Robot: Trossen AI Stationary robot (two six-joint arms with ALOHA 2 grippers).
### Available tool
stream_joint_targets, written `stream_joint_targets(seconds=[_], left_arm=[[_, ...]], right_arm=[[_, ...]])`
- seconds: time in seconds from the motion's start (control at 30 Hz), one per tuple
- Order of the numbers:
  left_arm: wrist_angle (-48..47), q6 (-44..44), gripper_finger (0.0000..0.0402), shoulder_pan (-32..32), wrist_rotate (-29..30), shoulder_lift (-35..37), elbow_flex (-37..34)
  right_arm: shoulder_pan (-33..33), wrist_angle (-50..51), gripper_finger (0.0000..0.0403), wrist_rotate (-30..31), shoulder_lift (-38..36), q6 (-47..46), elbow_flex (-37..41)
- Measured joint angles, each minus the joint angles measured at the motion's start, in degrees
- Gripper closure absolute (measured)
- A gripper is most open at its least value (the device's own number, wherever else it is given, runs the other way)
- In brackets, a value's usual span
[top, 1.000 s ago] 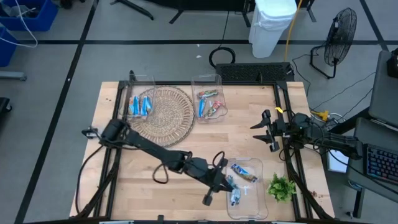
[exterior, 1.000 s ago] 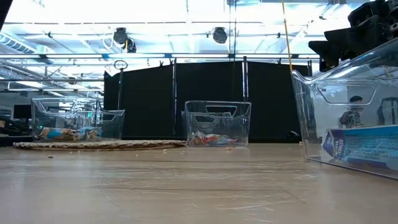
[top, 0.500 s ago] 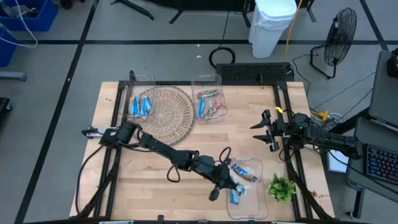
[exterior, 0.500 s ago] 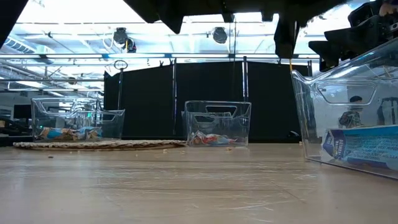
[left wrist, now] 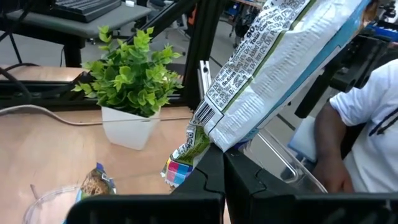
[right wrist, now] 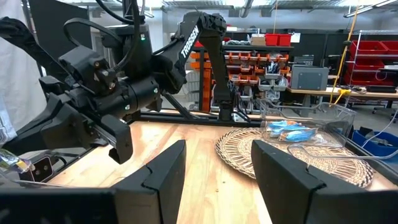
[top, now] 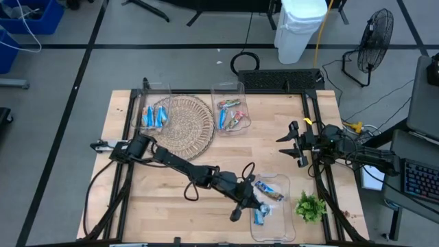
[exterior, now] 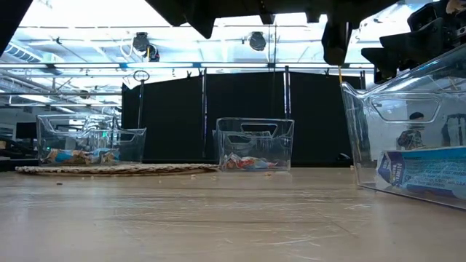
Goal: Pick and place Granola Bars by type
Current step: Put the blue granola bar into the bottom transparent bin
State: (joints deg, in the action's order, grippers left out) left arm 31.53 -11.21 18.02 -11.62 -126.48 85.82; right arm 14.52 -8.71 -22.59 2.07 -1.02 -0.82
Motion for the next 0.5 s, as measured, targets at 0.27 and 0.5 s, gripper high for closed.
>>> stream_joint_targets(seconds=[0.27,0.5], left_arm=[[0.0,0.4,0.0401,0.0,-0.15,0.0,0.0],[-0.03,0.54,0.0401,0.0,-0.29,0.0,0.0]], right_arm=[[0.0,0.02,0.0229,0.0,0.0,0.0,-0.02],[-0.01,0.01,0.0229,0.0,0.0,0.0,0.0]])
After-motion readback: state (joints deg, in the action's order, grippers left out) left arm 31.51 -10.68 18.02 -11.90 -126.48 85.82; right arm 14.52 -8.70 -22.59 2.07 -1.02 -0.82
